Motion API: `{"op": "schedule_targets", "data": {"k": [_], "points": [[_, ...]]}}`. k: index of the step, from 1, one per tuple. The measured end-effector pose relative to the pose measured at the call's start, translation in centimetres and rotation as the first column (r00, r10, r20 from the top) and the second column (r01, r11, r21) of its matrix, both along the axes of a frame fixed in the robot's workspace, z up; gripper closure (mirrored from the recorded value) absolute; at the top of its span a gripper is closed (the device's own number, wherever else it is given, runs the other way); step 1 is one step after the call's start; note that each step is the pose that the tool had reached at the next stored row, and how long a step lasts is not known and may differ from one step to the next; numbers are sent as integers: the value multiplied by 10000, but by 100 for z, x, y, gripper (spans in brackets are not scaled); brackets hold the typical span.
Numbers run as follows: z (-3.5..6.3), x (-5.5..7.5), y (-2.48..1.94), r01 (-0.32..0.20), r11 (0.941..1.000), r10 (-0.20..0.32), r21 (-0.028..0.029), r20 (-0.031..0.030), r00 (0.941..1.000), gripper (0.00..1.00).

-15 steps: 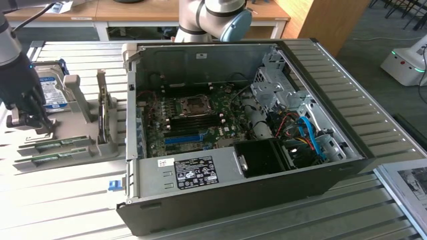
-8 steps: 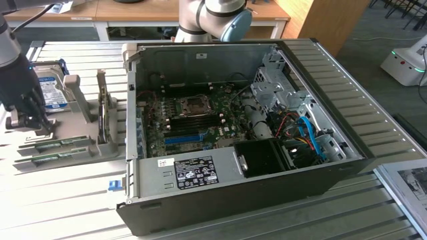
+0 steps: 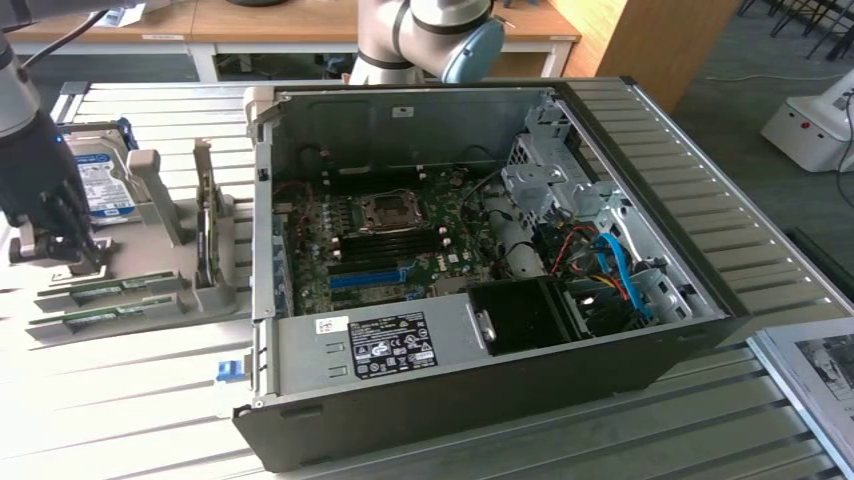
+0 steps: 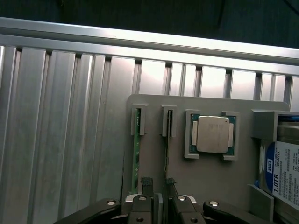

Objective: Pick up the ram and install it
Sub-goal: 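Pick up the ram and move it above insertion slot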

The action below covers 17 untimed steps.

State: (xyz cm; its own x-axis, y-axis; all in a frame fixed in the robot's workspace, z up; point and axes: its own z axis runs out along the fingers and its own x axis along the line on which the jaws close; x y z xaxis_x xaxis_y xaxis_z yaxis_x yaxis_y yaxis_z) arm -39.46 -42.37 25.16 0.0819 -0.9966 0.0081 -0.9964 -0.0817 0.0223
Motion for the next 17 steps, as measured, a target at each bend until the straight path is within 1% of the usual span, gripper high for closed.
{"op": "schedule_targets", "data": {"k": [17], "points": [[0, 0, -90, 0, 10000, 0, -54, 0, 10000, 76]]}}
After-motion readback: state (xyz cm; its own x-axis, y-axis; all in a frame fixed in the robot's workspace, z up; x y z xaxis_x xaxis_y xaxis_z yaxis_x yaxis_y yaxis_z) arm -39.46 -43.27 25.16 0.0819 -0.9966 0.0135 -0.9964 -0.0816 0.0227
